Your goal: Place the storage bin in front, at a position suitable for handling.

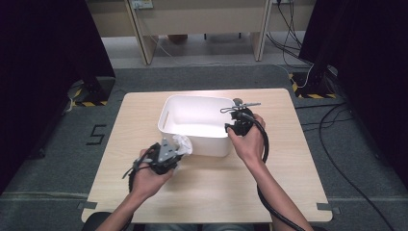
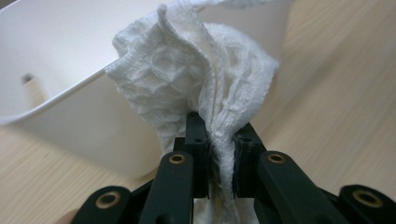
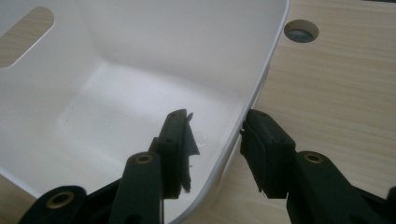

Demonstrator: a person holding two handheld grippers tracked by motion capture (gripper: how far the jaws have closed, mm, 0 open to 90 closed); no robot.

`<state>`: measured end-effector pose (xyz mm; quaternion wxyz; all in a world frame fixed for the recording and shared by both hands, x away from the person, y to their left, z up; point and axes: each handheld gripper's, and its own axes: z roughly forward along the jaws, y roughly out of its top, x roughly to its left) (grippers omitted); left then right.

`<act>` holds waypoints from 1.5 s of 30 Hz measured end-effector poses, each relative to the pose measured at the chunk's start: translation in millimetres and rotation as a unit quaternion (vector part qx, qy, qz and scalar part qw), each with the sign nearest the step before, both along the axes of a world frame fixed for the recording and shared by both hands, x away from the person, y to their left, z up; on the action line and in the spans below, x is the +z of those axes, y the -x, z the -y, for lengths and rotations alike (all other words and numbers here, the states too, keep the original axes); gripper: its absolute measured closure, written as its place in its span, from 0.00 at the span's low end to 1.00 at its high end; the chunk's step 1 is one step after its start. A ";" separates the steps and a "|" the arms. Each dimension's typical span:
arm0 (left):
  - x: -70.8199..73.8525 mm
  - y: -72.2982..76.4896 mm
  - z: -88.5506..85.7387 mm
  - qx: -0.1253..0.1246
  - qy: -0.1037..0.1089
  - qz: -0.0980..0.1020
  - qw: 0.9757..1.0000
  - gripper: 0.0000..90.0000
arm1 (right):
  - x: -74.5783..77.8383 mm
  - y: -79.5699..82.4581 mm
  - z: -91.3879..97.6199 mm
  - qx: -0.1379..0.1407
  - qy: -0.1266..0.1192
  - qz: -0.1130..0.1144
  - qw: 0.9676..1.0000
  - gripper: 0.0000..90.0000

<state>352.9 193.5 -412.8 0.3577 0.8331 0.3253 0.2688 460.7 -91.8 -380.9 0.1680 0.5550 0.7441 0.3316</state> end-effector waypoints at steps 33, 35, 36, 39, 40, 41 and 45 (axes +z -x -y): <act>10.7 -62.3 -84.6 0.110 0.004 -0.001 0.994 0.89 | 34.4 38.5 40.9 0.046 0.014 -0.011 0.999 1.00; 9.2 -62.8 -82.8 0.103 0.006 -0.004 0.995 0.89 | 24.7 44.7 45.1 0.052 0.016 -0.034 0.998 1.00; 8.4 -62.5 -81.6 0.101 0.011 -0.006 0.995 0.89 | 19.7 47.7 46.1 0.057 0.012 -0.047 0.997 1.00; 8.1 -60.8 -78.2 0.099 0.005 -0.004 0.995 0.89 | 3.6 56.1 43.6 0.079 0.013 -0.078 0.994 1.00; 7.8 -60.3 -76.7 0.095 0.006 -0.005 0.995 0.89 | 1.1 57.2 42.4 0.082 0.008 -0.083 0.993 1.00; 7.7 -60.0 -75.6 0.092 0.004 -0.005 0.996 0.89 | -0.9 57.9 40.6 0.088 0.007 -0.086 0.992 1.00; 7.2 -57.5 -73.1 0.083 0.004 -0.004 0.996 0.89 | 0.3 56.1 30.7 0.109 -0.006 -0.079 0.991 1.00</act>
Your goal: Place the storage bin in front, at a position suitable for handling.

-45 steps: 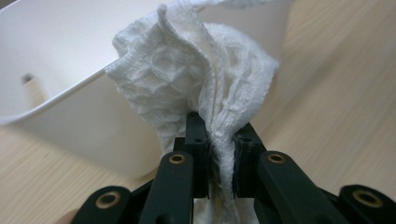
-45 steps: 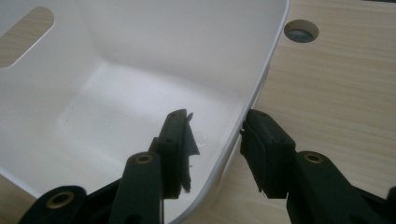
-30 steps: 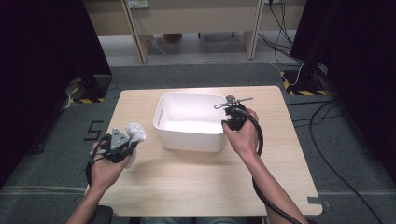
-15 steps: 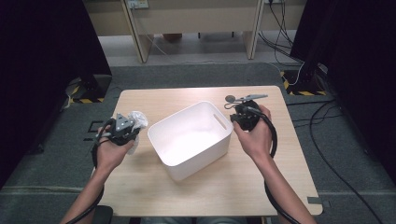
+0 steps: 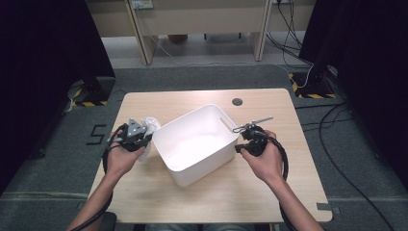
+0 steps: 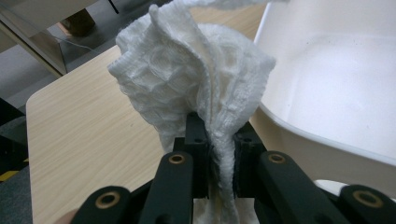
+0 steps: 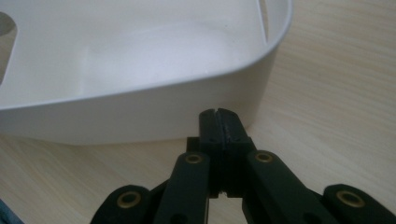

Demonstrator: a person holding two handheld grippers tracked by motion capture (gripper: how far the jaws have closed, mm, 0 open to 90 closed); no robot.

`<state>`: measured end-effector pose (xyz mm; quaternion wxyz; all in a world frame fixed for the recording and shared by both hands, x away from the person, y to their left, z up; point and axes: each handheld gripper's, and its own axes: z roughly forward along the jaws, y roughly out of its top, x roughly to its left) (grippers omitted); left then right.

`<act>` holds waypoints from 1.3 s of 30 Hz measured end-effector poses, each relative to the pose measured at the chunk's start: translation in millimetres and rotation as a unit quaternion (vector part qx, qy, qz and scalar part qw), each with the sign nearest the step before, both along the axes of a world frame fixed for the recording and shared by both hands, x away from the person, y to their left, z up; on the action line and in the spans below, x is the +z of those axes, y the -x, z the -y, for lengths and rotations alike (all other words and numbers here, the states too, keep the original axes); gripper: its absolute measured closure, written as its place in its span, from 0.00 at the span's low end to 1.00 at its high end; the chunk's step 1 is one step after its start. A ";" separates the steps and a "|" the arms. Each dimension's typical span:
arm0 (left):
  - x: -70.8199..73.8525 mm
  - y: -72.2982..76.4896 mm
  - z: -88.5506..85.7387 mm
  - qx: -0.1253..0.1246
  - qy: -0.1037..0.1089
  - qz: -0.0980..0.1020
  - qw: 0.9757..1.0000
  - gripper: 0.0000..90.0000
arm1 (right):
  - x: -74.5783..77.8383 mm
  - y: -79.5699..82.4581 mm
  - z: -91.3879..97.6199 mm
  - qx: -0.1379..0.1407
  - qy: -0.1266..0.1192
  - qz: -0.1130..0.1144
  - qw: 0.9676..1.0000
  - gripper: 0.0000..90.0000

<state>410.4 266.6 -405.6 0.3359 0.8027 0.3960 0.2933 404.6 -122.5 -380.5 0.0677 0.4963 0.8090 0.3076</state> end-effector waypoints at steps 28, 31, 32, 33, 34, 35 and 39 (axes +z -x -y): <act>-6.8 25.9 31.8 -0.052 -0.001 0.010 0.999 0.88 | 13.2 -45.0 -32.0 -0.054 -0.021 0.065 0.996 0.85; -7.9 38.5 30.5 -0.054 0.004 0.013 0.998 0.88 | 20.4 -37.1 -32.0 -0.053 -0.037 0.076 0.995 0.80; -8.5 41.5 31.1 -0.055 0.005 0.015 0.998 0.88 | 21.7 -33.8 -33.8 -0.051 -0.043 0.075 0.995 0.78; -8.6 45.2 31.7 -0.059 0.002 0.015 0.998 0.88 | 21.6 -32.4 -35.0 -0.049 -0.044 0.074 0.995 0.78; -9.0 48.9 32.8 -0.061 0.003 0.017 0.998 0.88 | 20.8 -30.7 -36.6 -0.045 -0.039 0.071 0.996 0.77; -8.9 52.5 33.9 -0.063 0.004 0.019 0.998 0.88 | 19.3 -29.7 -37.7 -0.045 -0.038 0.071 0.996 0.76; -8.0 65.6 39.7 -0.076 0.007 0.023 0.997 0.88 | 10.2 -26.1 -40.5 -0.052 -0.030 0.061 0.996 0.75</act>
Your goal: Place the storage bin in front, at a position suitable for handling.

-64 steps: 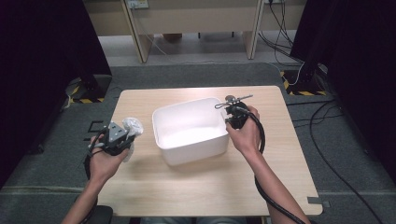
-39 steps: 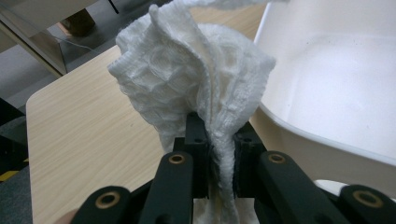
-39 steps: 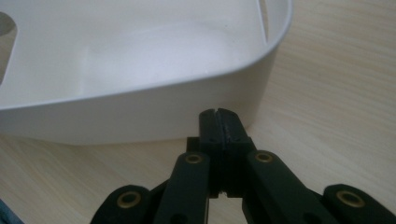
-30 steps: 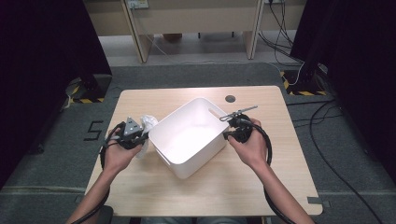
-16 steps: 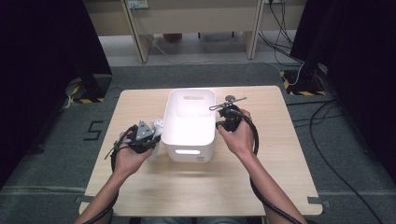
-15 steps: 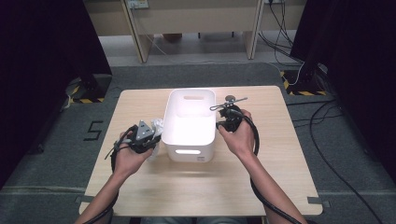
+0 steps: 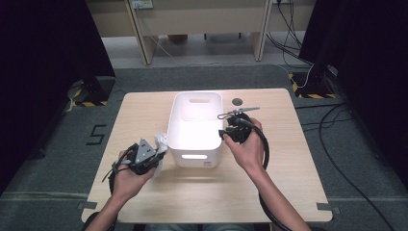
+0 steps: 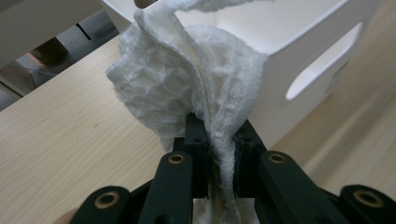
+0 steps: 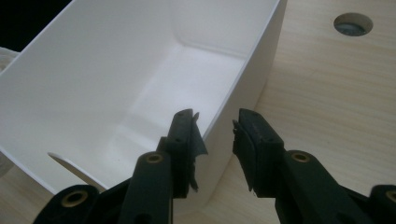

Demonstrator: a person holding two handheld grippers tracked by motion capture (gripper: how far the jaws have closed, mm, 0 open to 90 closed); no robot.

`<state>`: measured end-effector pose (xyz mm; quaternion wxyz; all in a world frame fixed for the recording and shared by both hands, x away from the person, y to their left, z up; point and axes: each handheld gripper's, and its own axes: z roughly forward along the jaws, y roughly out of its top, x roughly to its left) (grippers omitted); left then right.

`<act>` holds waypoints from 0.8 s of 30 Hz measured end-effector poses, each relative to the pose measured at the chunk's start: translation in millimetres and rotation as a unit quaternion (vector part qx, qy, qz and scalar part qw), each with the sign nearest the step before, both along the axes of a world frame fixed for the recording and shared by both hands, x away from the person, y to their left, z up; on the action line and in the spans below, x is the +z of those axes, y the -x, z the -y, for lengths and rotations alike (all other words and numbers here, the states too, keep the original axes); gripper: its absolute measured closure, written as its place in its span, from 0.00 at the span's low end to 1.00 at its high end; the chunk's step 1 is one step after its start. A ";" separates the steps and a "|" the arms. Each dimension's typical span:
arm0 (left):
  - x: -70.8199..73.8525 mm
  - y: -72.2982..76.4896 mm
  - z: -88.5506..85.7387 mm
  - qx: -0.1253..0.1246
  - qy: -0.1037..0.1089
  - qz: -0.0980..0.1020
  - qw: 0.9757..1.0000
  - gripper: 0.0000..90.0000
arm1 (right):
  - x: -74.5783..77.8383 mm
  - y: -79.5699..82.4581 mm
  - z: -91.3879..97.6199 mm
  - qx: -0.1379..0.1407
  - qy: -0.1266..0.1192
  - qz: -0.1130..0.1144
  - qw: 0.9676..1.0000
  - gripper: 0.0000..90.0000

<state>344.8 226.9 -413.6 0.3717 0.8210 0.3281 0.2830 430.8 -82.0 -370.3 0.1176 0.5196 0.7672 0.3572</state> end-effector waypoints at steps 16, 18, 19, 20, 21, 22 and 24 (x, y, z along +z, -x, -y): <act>-4.3 -0.6 18.9 -0.014 0.006 -0.007 1.000 0.88 | -8.6 8.6 -10.6 -0.005 0.026 0.005 1.000 0.78; -4.4 -3.3 19.2 -0.013 0.006 -0.007 1.000 0.88 | -6.0 8.8 -9.5 -0.006 0.021 0.006 1.000 0.78; -4.2 -3.5 19.5 -0.015 0.002 -0.009 1.000 0.88 | -5.5 8.8 -9.2 -0.006 0.020 0.008 1.000 0.78; -4.6 -2.9 20.1 -0.016 0.003 -0.009 1.000 0.88 | -5.5 8.9 -9.4 -0.004 0.021 0.008 1.000 0.79; -5.6 -1.2 21.0 -0.020 0.004 -0.013 1.000 0.88 | -6.0 8.9 -9.6 -0.004 0.023 0.010 1.000 0.79; -6.6 -0.3 21.5 -0.024 0.003 -0.015 1.000 0.88 | -6.8 8.7 -9.7 -0.004 0.024 0.009 1.000 0.79; -9.8 0.8 23.2 -0.027 0.007 -0.021 0.999 0.88 | -6.8 7.8 -9.2 -0.005 0.019 0.006 1.000 0.79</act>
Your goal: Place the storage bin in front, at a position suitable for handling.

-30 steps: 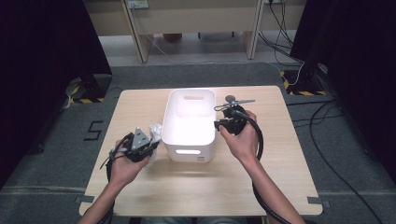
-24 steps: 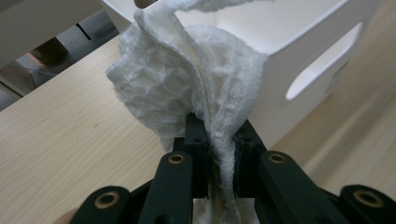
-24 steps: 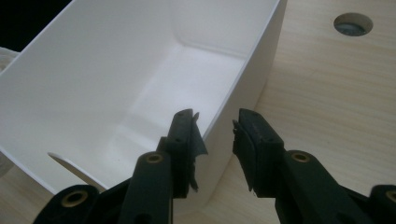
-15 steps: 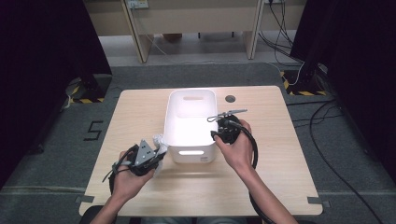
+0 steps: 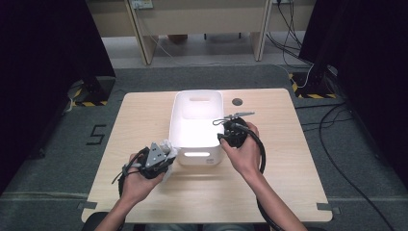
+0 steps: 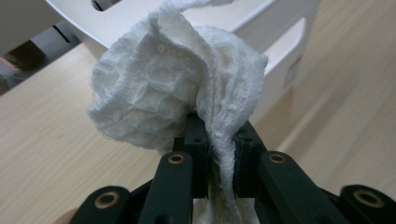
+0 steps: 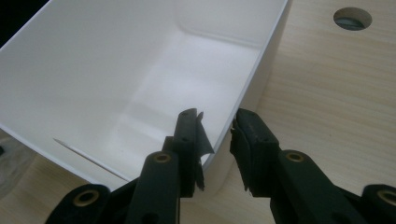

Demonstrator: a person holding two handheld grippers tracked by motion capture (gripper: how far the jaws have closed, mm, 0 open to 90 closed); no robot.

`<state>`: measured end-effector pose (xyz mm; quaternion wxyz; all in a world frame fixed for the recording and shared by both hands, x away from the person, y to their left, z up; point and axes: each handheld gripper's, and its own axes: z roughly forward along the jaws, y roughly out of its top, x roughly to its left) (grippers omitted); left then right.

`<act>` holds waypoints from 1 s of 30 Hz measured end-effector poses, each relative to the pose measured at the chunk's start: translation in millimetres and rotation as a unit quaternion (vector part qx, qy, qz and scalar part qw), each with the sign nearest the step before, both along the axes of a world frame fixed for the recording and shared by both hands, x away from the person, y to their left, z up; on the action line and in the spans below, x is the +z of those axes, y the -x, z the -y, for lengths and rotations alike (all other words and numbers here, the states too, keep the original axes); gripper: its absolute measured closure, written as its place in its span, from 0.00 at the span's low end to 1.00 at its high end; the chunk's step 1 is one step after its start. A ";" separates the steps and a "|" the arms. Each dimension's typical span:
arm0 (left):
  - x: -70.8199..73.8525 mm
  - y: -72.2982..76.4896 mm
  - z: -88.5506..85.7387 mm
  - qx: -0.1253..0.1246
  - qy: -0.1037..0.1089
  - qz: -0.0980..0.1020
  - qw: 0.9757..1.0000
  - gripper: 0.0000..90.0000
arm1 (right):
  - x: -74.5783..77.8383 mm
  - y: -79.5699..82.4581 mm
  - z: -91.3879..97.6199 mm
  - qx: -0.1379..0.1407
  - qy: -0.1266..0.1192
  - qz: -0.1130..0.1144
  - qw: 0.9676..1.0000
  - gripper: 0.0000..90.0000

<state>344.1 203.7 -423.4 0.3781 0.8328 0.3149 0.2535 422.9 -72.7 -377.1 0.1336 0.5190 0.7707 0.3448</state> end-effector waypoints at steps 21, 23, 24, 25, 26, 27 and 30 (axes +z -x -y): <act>-1.7 -6.6 10.8 -0.002 -0.009 -0.016 1.000 0.88 | -0.3 1.0 -2.9 0.005 0.009 0.009 1.000 0.81; -2.2 -6.2 11.4 -0.004 -0.008 -0.016 1.000 0.88 | -0.3 1.1 -2.8 0.004 0.009 0.008 1.000 0.81; -2.3 -6.0 11.7 -0.004 -0.009 -0.016 1.000 0.88 | -0.5 1.0 -2.6 0.005 0.009 0.009 1.000 0.81; -2.2 -5.7 12.1 -0.006 -0.010 -0.016 1.000 0.88 | -0.5 1.1 -2.5 0.005 0.008 0.009 1.000 0.81; -2.2 -5.5 12.6 -0.007 -0.009 -0.016 1.000 0.88 | -0.5 1.1 -2.5 0.005 0.008 0.009 1.000 0.81; -2.1 -5.4 12.8 -0.007 -0.009 -0.016 1.000 0.88 | -0.5 1.1 -2.5 0.005 0.008 0.009 1.000 0.81; -2.4 -6.1 14.1 -0.009 -0.012 -0.019 1.000 0.88 | -0.6 0.9 -2.3 0.006 0.009 0.010 1.000 0.81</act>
